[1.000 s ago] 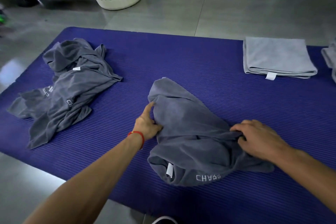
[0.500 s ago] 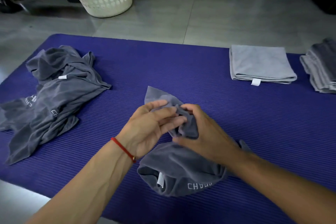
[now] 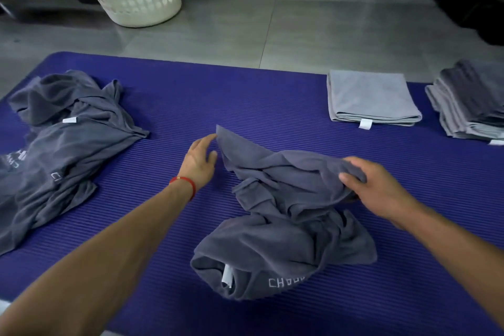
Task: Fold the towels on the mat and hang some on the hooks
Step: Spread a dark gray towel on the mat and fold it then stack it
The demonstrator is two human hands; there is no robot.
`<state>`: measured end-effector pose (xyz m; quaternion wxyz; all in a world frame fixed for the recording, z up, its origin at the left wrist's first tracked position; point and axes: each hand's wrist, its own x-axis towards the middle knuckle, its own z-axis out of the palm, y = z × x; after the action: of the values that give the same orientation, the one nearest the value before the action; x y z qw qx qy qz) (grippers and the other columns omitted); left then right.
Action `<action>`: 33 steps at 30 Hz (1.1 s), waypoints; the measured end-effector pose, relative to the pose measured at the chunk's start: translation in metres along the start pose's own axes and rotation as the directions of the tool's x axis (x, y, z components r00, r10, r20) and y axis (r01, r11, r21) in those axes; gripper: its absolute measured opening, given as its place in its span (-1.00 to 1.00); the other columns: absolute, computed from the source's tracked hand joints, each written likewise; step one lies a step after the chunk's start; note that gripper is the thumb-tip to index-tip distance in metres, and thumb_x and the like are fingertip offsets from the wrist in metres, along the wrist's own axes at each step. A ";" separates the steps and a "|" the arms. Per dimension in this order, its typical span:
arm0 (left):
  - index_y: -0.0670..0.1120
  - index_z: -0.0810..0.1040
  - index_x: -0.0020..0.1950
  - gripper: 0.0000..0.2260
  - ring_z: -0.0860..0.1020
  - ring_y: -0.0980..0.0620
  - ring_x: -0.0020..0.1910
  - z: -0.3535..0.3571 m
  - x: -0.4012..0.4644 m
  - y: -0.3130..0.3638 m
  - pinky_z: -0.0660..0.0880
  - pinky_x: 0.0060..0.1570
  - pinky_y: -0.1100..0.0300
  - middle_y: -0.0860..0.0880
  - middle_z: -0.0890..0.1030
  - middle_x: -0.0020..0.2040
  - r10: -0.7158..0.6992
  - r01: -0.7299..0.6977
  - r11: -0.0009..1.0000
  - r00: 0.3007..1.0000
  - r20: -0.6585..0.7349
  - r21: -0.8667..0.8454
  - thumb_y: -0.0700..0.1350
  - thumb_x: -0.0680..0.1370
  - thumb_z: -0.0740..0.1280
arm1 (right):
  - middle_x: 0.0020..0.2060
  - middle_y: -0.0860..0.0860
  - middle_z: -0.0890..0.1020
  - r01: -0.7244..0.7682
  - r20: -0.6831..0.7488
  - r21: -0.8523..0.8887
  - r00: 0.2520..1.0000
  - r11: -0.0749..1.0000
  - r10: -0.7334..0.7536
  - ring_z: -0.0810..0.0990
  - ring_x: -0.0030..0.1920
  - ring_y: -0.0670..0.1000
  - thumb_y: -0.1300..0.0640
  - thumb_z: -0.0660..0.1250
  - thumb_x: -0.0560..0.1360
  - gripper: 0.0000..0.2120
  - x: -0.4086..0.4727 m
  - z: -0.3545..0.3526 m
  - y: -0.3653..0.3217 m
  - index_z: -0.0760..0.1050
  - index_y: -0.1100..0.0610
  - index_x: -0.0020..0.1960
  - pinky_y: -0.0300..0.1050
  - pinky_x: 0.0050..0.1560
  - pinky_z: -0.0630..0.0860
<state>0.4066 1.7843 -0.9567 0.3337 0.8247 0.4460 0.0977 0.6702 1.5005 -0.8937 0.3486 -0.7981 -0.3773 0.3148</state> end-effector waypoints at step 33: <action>0.10 0.46 -0.09 -0.86 0.47 0.32 -0.38 -0.090 0.052 0.196 0.41 -0.30 0.38 0.16 0.55 -0.36 0.306 -0.512 0.765 0.822 -0.479 -0.390 -0.05 0.66 0.29 | 0.01 0.00 0.70 0.188 -0.769 0.371 0.611 0.910 0.187 0.66 0.02 -0.01 0.12 0.18 0.68 -0.79 -0.026 -0.158 -0.028 0.60 0.05 0.12 0.13 0.16 0.64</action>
<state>0.5275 1.7936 -0.7702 0.4113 0.7506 0.2662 0.4434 0.7668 1.4424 -0.7772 0.6401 -0.7606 -0.1086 0.0029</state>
